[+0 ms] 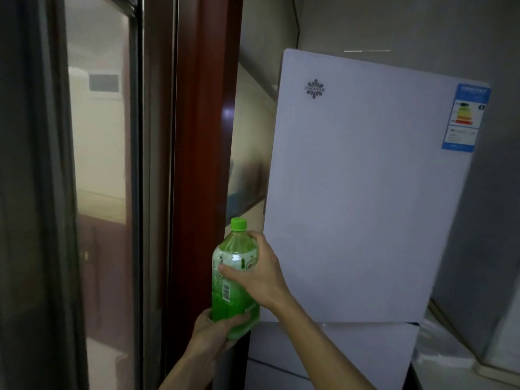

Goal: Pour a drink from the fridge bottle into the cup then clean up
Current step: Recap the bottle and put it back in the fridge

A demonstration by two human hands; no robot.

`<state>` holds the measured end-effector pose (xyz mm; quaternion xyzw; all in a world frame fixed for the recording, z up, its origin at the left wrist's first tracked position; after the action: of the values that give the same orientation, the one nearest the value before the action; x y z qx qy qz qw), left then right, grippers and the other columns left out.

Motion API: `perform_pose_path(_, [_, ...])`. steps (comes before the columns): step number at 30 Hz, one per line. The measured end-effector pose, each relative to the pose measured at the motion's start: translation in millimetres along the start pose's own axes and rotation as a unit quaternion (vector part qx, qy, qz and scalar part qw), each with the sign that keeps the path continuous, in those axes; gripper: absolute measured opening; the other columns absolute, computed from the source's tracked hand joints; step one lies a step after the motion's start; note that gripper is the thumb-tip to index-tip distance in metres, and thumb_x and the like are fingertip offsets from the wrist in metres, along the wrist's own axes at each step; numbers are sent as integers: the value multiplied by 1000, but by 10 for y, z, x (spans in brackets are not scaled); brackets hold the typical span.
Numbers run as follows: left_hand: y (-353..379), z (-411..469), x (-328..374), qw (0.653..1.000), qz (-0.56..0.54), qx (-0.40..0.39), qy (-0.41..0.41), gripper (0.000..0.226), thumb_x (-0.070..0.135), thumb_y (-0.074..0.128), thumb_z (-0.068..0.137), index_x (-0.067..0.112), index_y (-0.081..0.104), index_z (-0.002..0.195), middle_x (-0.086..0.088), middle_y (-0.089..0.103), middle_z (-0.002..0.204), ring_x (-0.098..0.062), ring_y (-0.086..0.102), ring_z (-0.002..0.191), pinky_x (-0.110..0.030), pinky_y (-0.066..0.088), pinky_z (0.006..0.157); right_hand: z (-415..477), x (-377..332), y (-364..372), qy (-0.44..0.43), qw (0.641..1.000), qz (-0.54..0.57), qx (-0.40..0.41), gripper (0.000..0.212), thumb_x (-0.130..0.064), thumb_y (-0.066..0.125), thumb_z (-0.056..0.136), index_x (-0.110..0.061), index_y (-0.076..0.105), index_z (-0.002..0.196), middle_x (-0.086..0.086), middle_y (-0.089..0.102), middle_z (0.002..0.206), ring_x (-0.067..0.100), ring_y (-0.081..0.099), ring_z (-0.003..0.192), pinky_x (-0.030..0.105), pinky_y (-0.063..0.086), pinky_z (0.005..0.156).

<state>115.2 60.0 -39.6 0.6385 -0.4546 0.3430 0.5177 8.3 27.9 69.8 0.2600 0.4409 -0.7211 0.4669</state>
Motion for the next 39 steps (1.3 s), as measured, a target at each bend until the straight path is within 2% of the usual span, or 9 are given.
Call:
perform_pose_path(4, [-24, 81, 30, 1000, 1, -6, -1, 60, -7, 83, 65, -5, 58, 119, -25, 70, 105, -26, 68, 74, -22, 54, 47, 55, 5, 33, 0, 1000, -3, 5, 80, -53, 83, 56, -41, 45, 124, -9, 58, 120, 9, 60, 107, 37, 56, 90])
perform_pose_path(8, [-23, 176, 51, 1000, -1, -9, 0, 64, -4, 86, 62, -5, 58, 119, -24, 71, 103, -32, 71, 84, -28, 55, 60, 114, 13, 30, -2, 1000, -3, 10, 79, -52, 84, 56, -41, 45, 124, -10, 59, 120, 8, 61, 106, 36, 56, 90])
perform_pose_path(10, [-21, 215, 51, 1000, -4, -10, -4, 64, -2, 87, 61, -3, 59, 119, -22, 72, 102, -32, 72, 87, -29, 56, 62, 127, 22, 24, -1, 1000, -3, 13, 79, -52, 83, 56, -40, 45, 124, -10, 58, 120, 7, 61, 106, 36, 56, 90])
perform_pose_path(23, [24, 320, 86, 1000, -3, -19, -14, 56, -6, 84, 64, -6, 62, 115, -23, 73, 100, -28, 71, 77, -22, 55, 49, 250, 108, 20, -3, 1000, -4, 18, 77, -53, 83, 56, -40, 46, 122, -10, 59, 119, 8, 61, 105, 37, 57, 89])
perform_pose_path(31, [75, 431, 112, 1000, 5, -8, 20, 72, -7, 90, 53, -5, 57, 117, -22, 71, 98, -32, 71, 82, -24, 54, 49, 367, 199, 56, 3, 1000, 1, 6, 76, -52, 84, 56, -40, 47, 121, -9, 61, 117, 8, 63, 103, 38, 58, 87])
perform_pose_path(34, [134, 420, 258, 998, 12, 14, 62, 43, -20, 78, 65, 1, 55, 94, -16, 63, 82, -21, 65, 61, -16, 47, 37, 475, 203, 70, 4, 1000, -2, -9, 77, -54, 84, 56, -38, 46, 122, -7, 61, 117, 7, 64, 102, 37, 58, 87])
perform_pose_path(35, [145, 428, 315, 997, 13, 25, 71, 42, -20, 77, 66, 1, 53, 93, -13, 61, 80, -19, 64, 59, -15, 47, 36, 521, 195, 68, 5, 1000, -3, -17, 77, -54, 84, 57, -37, 46, 123, -6, 61, 118, 7, 65, 102, 37, 58, 87])
perform_pose_path(37, [132, 550, 372, 995, 21, 50, 81, 63, -7, 87, 60, 1, 52, 111, -10, 62, 86, -21, 65, 70, -24, 54, 47, 630, 161, 58, 10, 999, -9, -49, 76, -58, 80, 63, -34, 45, 126, -4, 61, 120, 9, 64, 104, 38, 57, 90])
perform_pose_path(39, [95, 631, 401, 992, 31, 78, 95, 86, 10, 93, 42, 5, 55, 119, -8, 66, 90, -28, 67, 82, -36, 59, 68, 717, 53, 27, 19, 995, -30, -98, 67, -66, 62, 80, -32, 41, 133, 0, 57, 131, 12, 60, 114, 42, 51, 98])
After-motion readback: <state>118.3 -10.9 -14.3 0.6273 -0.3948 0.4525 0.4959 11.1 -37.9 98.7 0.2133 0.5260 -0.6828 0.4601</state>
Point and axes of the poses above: each hand's wrist, its own z-axis towards the middle knuckle, its own y-axis out of the palm, x = y × z, the point moved 5 cm from there along z, towards the middle knuckle
